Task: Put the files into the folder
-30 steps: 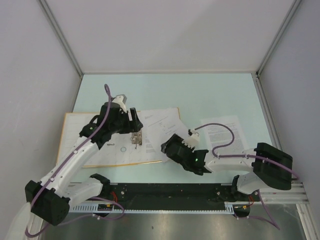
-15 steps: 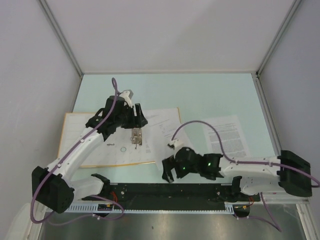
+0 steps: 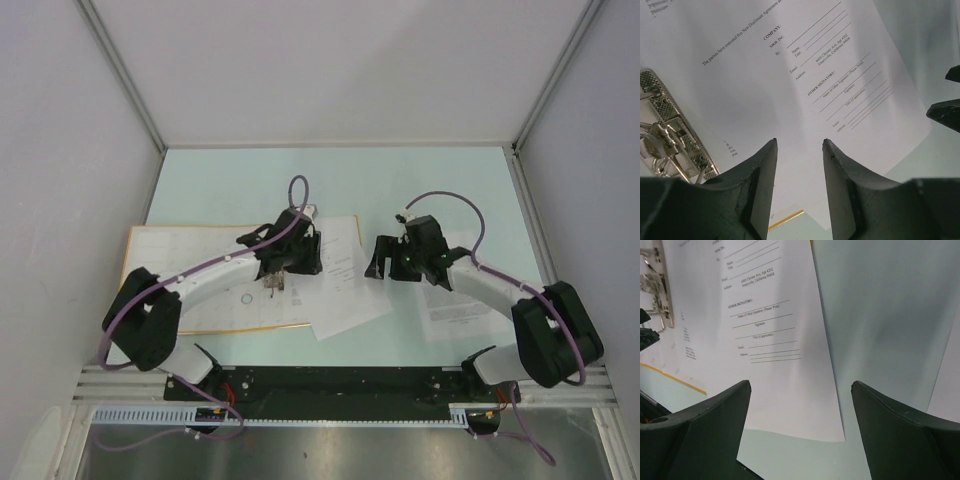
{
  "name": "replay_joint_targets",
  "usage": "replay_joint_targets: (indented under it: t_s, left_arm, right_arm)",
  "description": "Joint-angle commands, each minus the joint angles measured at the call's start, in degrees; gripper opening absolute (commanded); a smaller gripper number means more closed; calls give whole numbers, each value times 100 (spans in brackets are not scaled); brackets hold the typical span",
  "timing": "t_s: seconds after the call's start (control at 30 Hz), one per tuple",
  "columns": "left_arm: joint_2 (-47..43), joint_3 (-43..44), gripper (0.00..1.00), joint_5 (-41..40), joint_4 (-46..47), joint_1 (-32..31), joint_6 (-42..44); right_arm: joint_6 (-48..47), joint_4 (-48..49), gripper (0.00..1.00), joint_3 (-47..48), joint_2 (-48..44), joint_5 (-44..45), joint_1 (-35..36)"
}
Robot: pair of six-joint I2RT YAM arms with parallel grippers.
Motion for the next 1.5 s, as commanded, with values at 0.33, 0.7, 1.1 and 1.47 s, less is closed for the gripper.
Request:
replay_joint_targets:
  t_s: [0.33, 0.7, 1.1, 1.47]
  left_arm:
    - [643, -701, 41, -827, 1080, -312, -501]
    - [802, -930, 39, -766, 1246, -338, -607]
    - [687, -1088, 39, -836, 1291, -355, -589]
    - [301, -764, 47, -933, 843, -356, -405]
  right_arm:
    - [-1195, 861, 88, 626, 1428, -852, -26]
    - [-1213, 976, 76, 644, 1763, -1353, -17]
    - [-519, 1055, 70, 644, 1323, -2083, -281]
    - [-307, 1169, 13, 644, 1604, -1977, -229]
